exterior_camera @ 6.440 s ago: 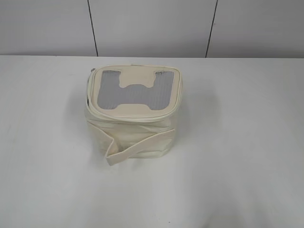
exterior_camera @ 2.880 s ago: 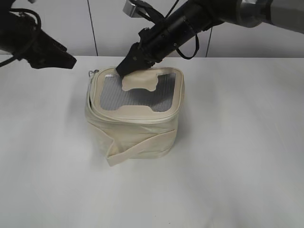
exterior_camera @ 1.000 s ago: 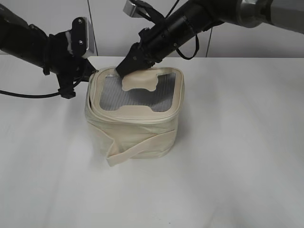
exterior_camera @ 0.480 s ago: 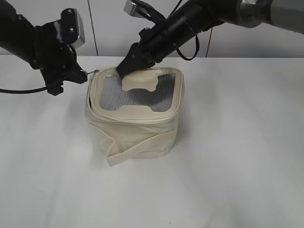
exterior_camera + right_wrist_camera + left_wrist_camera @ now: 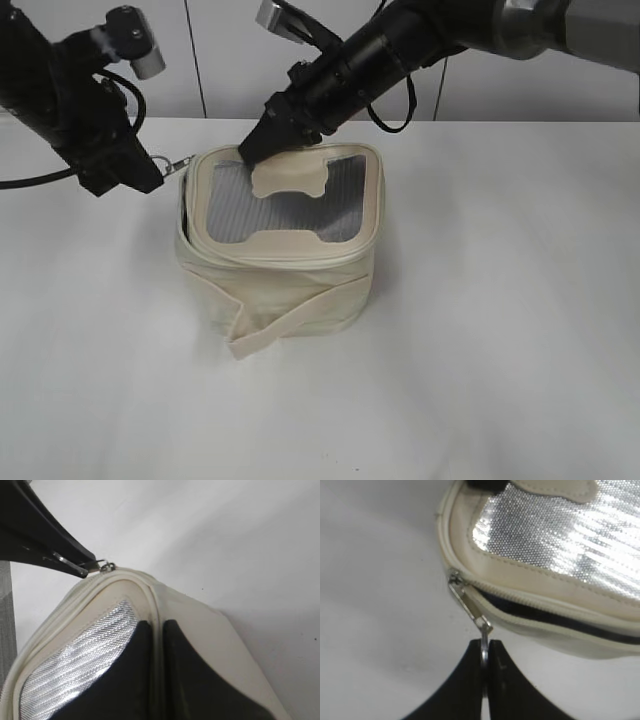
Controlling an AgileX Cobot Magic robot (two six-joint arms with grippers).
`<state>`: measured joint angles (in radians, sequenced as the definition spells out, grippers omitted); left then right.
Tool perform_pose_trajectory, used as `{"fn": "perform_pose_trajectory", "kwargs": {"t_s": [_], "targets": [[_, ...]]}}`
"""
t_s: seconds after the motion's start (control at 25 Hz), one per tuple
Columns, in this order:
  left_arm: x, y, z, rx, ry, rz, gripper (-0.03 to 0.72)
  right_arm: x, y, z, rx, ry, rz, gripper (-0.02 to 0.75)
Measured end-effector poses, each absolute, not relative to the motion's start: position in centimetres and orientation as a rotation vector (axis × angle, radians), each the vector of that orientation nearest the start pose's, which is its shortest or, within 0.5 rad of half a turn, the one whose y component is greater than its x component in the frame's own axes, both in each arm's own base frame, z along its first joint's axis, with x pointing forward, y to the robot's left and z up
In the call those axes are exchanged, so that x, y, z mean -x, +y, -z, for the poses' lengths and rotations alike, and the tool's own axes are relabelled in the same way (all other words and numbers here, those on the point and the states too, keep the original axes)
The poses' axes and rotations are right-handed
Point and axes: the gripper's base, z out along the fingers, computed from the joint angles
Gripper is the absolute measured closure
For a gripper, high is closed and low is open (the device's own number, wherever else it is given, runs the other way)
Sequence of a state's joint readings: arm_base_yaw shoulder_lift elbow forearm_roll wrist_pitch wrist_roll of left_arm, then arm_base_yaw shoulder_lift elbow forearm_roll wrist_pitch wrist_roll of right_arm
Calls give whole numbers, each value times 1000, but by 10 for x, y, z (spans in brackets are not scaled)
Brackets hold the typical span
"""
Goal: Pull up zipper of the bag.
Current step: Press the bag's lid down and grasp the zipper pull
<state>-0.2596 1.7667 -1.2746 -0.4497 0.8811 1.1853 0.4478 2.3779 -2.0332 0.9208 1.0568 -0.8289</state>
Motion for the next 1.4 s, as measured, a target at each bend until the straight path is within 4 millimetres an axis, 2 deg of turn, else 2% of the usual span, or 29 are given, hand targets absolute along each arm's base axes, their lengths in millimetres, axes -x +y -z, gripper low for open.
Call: {"fn": "perform_pose_trajectory", "kwargs": {"t_s": [0.16, 0.36, 0.52, 0.84, 1.0, 1.12, 1.24, 1.4], "targets": [[-331, -119, -246, -1491, 2266, 252, 697, -431, 278, -190, 1078, 2314, -1097, 685], [-314, -114, -238, -1428, 2336, 257, 697, -429, 280, -190, 1057, 2340, -1126, 686], [-300, -109, -231, -1310, 2390, 255, 697, -427, 281, -190, 1049, 2356, -1144, 686], [-264, -108, -243, -1250, 2352, 281, 697, -425, 283, -191, 1004, 2392, -1183, 687], [-248, -109, -239, -1203, 2379, 364, 697, -425, 283, -191, 998, 2396, -1189, 687], [-237, -117, -229, -1205, 2400, 423, 697, -425, 283, -191, 997, 2402, -1195, 687], [-215, -132, -215, -1335, 2424, 486, 697, -426, 281, -190, 974, 2414, -1191, 689], [-195, -155, -217, -1453, 2339, 513, 697, -426, 281, -190, 967, 2419, -1193, 689]]}}
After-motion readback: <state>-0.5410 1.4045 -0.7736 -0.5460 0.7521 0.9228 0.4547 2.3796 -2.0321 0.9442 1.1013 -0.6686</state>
